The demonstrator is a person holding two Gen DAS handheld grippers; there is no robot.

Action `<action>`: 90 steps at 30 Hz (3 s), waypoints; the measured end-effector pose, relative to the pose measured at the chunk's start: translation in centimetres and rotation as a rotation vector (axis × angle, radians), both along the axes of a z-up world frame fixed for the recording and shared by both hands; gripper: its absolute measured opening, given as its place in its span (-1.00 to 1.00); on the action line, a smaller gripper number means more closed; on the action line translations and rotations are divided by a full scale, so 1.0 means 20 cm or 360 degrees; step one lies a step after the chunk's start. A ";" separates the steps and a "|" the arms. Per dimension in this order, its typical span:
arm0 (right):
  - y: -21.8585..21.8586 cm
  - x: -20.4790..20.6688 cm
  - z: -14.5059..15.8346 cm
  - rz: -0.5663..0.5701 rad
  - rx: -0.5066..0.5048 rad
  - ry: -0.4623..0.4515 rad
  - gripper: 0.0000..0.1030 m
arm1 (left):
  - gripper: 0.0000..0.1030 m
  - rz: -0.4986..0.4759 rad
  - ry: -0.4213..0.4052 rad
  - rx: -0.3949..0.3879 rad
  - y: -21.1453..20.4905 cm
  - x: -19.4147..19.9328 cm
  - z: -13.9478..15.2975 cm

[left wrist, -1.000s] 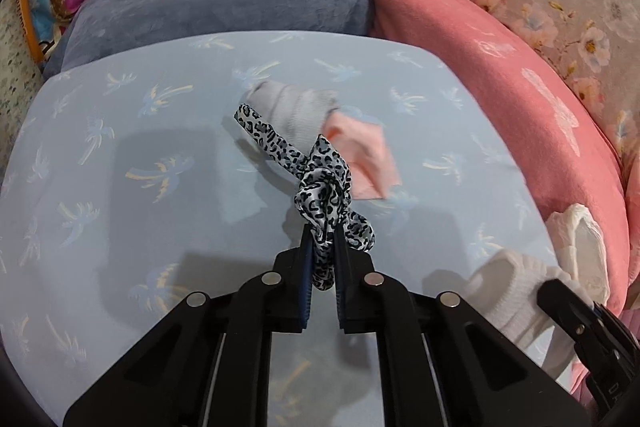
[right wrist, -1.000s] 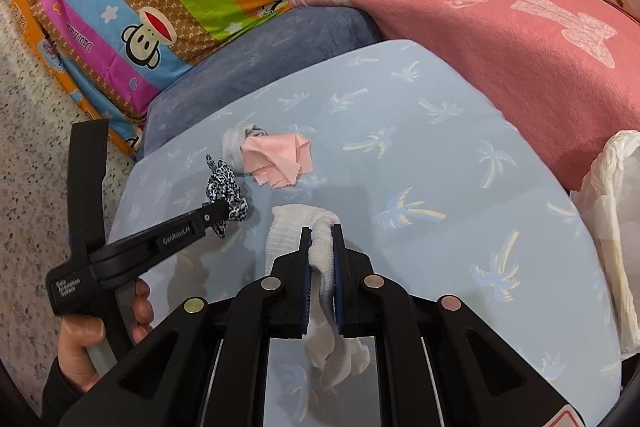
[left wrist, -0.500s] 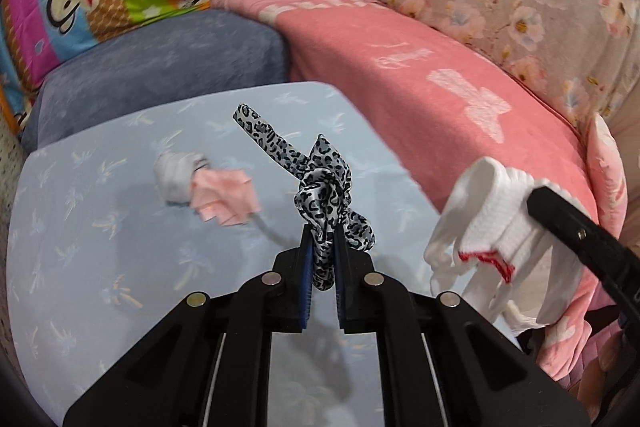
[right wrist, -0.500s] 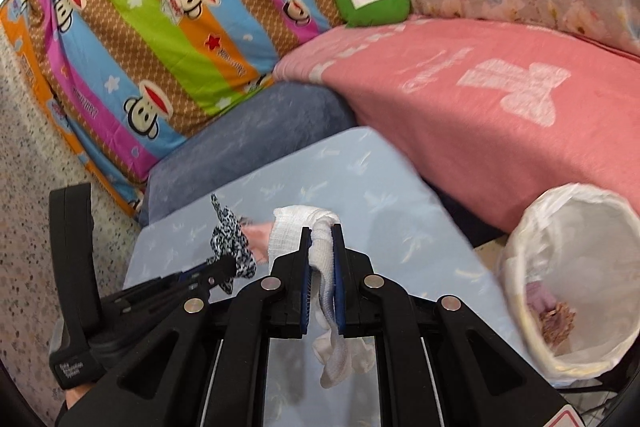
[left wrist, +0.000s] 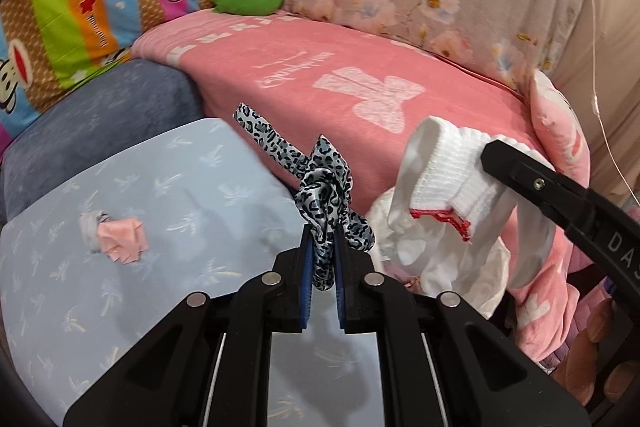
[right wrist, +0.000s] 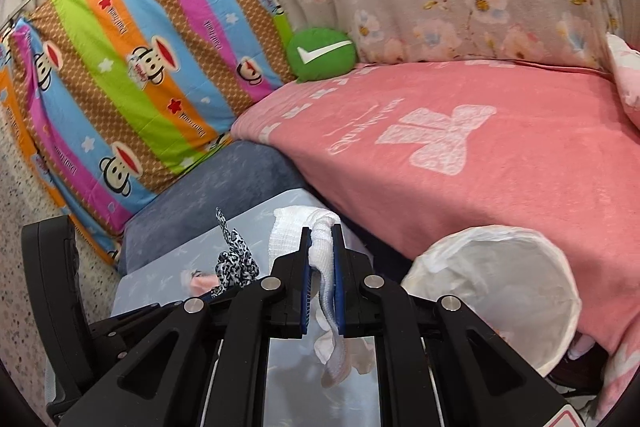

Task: Collect trash
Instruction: 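Carry the leopard-print scarf in the left gripper to the bin while the right gripper carries the glove, then open the left gripper over the bin while the right gripper releases the glove into it, then move both open grippers back toward the grey sock and pink cloth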

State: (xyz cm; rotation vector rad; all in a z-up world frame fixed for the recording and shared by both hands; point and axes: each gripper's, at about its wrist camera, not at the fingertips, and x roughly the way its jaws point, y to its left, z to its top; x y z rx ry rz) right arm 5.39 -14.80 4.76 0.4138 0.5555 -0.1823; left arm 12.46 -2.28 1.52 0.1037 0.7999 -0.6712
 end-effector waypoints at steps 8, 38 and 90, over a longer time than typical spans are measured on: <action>-0.25 -0.17 0.01 -0.0129 0.0018 -0.0024 -0.80 | -0.82 -0.0117 -0.0029 0.0027 -0.21 -0.11 0.02; -0.68 -0.44 -0.07 -0.0337 0.0069 -0.0008 -0.79 | -0.80 -0.0335 -0.0031 0.0114 -0.61 -0.30 0.01; -0.33 -0.20 -0.08 -0.0183 -0.0009 0.0075 -0.35 | 0.35 0.0000 0.0038 -0.0003 -0.20 -0.07 -0.02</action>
